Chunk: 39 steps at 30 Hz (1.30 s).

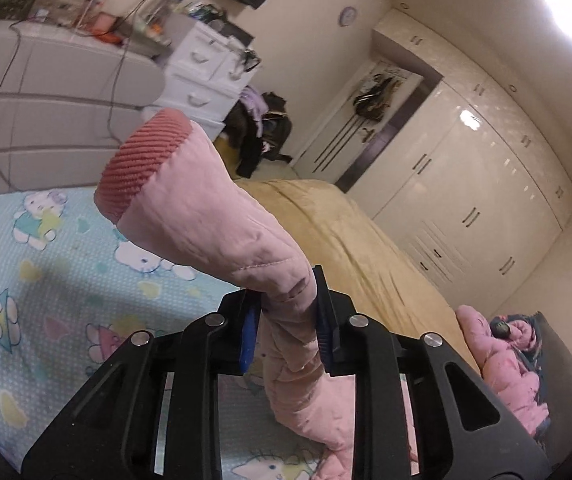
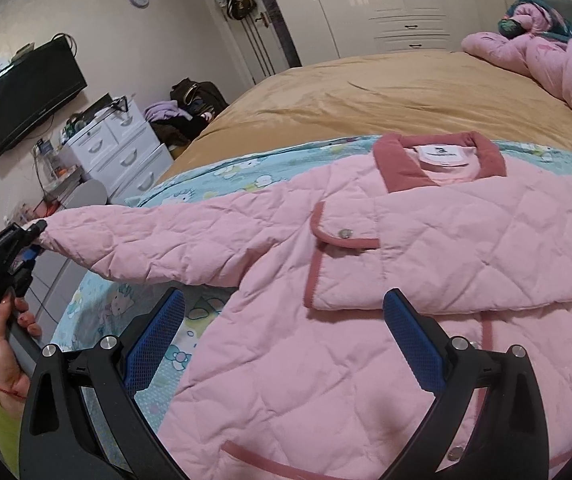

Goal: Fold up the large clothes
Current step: 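Grasp the other sleeve cuff with the left gripper and lift it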

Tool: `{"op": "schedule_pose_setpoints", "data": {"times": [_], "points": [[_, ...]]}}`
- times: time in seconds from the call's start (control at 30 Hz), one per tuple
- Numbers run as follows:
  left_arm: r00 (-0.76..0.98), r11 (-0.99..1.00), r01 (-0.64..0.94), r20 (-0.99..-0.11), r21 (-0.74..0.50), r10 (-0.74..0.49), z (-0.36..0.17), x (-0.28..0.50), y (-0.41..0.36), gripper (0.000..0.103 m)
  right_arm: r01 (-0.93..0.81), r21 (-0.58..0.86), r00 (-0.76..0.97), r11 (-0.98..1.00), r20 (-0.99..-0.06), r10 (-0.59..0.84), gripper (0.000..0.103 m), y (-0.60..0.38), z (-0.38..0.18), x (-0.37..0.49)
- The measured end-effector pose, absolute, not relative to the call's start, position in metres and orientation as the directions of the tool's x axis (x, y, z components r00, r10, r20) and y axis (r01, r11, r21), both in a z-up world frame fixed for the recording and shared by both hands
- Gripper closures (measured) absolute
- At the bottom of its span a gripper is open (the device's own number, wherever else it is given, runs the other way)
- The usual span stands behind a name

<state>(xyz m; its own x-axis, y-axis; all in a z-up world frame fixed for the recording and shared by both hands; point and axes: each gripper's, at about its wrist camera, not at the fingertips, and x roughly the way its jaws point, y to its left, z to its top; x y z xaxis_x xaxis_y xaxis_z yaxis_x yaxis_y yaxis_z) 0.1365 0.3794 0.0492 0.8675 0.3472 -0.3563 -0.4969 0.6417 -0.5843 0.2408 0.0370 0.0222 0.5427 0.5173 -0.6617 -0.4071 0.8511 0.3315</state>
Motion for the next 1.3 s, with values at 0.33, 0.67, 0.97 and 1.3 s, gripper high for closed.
{"op": "schedule_pose_setpoints", "data": {"times": [0.33,0.67,0.97,1.3], "points": [[0.9,0.708,-0.435,-0.293,-0.556,0.323,0.071,0.146,0.357,0.087,-0.341,0.365,0.575,0.866,-0.648,0.499,0.004,-0.005,0.02,0.244],[0.936,0.781,-0.35,-0.222,-0.517,0.273,0.095,0.158,0.306,0.087,-0.283,0.389,0.603,0.877,-0.639,0.478,0.004,-0.042,0.017,0.252],[0.971,0.85,-0.231,-0.164,-0.474,0.172,0.114,0.174,0.247,0.087,-0.245,0.414,0.625,0.877,-0.623,0.469,0.004,-0.072,0.02,0.258],[0.991,0.905,-0.081,-0.131,-0.418,0.028,0.125,0.193,0.182,0.087,-0.237,0.434,0.684,0.869,-0.561,0.466,0.004,-0.105,0.044,0.281]]}}
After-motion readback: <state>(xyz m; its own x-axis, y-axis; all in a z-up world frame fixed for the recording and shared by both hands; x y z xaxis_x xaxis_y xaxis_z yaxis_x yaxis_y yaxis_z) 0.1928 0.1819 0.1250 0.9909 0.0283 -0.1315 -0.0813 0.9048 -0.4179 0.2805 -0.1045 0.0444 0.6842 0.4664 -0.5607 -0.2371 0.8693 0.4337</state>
